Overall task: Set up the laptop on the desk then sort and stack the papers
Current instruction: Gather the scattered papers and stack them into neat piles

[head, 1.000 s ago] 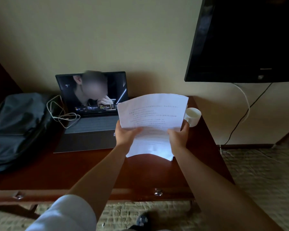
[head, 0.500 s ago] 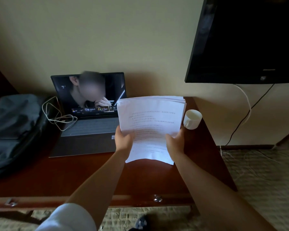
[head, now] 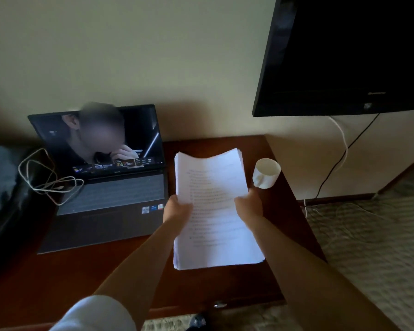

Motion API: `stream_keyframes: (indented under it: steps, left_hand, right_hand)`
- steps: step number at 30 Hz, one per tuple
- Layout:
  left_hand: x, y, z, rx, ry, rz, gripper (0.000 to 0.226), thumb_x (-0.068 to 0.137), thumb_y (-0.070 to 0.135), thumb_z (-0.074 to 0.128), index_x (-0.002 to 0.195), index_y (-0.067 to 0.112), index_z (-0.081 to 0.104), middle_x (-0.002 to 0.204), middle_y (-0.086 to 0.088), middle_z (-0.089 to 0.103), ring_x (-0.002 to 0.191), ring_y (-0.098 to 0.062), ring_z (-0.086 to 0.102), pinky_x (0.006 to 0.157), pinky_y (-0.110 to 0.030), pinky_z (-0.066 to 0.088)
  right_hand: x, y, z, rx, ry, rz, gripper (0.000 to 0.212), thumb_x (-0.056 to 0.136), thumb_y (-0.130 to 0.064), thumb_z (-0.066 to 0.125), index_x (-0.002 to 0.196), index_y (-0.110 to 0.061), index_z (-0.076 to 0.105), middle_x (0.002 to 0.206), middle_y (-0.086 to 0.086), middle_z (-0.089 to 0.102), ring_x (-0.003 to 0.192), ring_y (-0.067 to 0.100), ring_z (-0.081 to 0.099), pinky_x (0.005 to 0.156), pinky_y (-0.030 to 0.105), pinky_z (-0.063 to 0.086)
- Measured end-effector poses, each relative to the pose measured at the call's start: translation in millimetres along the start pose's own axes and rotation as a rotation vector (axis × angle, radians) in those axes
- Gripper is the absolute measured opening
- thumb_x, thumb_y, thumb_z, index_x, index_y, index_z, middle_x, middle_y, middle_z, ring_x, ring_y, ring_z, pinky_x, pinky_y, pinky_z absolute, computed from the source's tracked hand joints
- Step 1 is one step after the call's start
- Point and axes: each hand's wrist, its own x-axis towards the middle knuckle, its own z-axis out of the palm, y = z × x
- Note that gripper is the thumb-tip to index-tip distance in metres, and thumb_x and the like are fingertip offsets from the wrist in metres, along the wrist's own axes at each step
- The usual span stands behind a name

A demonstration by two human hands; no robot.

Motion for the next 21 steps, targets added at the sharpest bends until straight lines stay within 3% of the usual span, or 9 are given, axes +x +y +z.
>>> stream_keyframes:
  steps: [4, 9, 12, 14, 17, 19, 21]
  left_hand:
    - [34.1, -35.9, 16.7, 0.039, -0.149, -0.187, 0.037, 0.079, 0.005, 0.054, 0.116, 0.005, 0.053, 0.101, -0.013, 0.063, 0.09, -0.029, 0.064, 0.077, -0.045, 0.057]
    - [58.9, -43.3, 20.4, -0.077, -0.126, -0.298, 0.041, 0.074, 0.004, 0.065, 0.114, 0.004, 0.053, 0.103, -0.016, 0.063, 0.091, -0.035, 0.064, 0.08, -0.049, 0.056]
    - [59.8, -34.0, 23.2, -0.098, -0.142, -0.285, 0.039, 0.079, 0.0, 0.061, 0.114, 0.008, 0.048, 0.102, -0.013, 0.06, 0.089, -0.031, 0.062, 0.077, -0.043, 0.053]
    - [58.5, -28.9, 27.9, -0.082, -0.14, -0.263, 0.038, 0.08, 0.001, 0.058, 0.114, 0.012, 0.046, 0.097, -0.008, 0.059, 0.082, -0.025, 0.059, 0.071, -0.038, 0.05]
    - [59.7, -24.6, 34.8, -0.06, -0.15, -0.228, 0.042, 0.079, 0.003, 0.056, 0.117, 0.017, 0.044, 0.096, -0.006, 0.06, 0.081, -0.022, 0.06, 0.067, -0.035, 0.049]
    - [56.9, -23.0, 38.4, -0.046, -0.153, -0.226, 0.046, 0.077, 0.0, 0.054, 0.118, 0.019, 0.043, 0.096, -0.006, 0.06, 0.083, -0.023, 0.06, 0.065, -0.034, 0.049]
    - [51.7, -25.2, 39.2, -0.03, -0.118, -0.238, 0.049, 0.073, -0.001, 0.052, 0.118, 0.018, 0.046, 0.096, -0.007, 0.061, 0.084, -0.025, 0.061, 0.066, -0.035, 0.05]
  right_hand:
    - [19.5, 28.7, 8.8, -0.02, -0.088, 0.151, 0.033, 0.085, -0.007, 0.046, 0.116, -0.004, 0.058, 0.109, 0.013, 0.063, 0.086, 0.025, 0.06, 0.061, 0.025, 0.044]
    - [37.5, 45.0, 11.3, -0.076, -0.089, 0.243, 0.036, 0.087, -0.012, 0.048, 0.121, -0.004, 0.058, 0.106, 0.011, 0.061, 0.086, 0.025, 0.059, 0.066, 0.027, 0.045]
    - [44.0, 42.2, 5.7, -0.072, 0.042, 0.246, 0.047, 0.091, -0.015, 0.048, 0.137, -0.009, 0.044, 0.131, 0.013, 0.054, 0.114, 0.031, 0.055, 0.085, 0.034, 0.048]
    - [49.5, 36.6, -0.4, -0.016, 0.177, 0.198, 0.051, 0.092, -0.016, 0.05, 0.141, -0.009, 0.038, 0.139, 0.014, 0.048, 0.123, 0.032, 0.05, 0.097, 0.039, 0.045]
    - [61.0, 26.3, -9.4, 0.117, 0.322, 0.184, 0.056, 0.092, -0.019, 0.054, 0.144, -0.011, 0.033, 0.142, 0.014, 0.042, 0.124, 0.033, 0.049, 0.096, 0.04, 0.044]
    - [66.5, 26.2, -17.0, 0.105, 0.299, 0.198, 0.051, 0.093, -0.021, 0.053, 0.141, -0.012, 0.038, 0.139, 0.012, 0.047, 0.123, 0.032, 0.05, 0.096, 0.04, 0.045]
    - [66.2, 30.1, -22.2, -0.039, 0.132, 0.202, 0.045, 0.094, -0.025, 0.049, 0.136, -0.01, 0.045, 0.133, 0.012, 0.052, 0.119, 0.03, 0.052, 0.091, 0.036, 0.044]
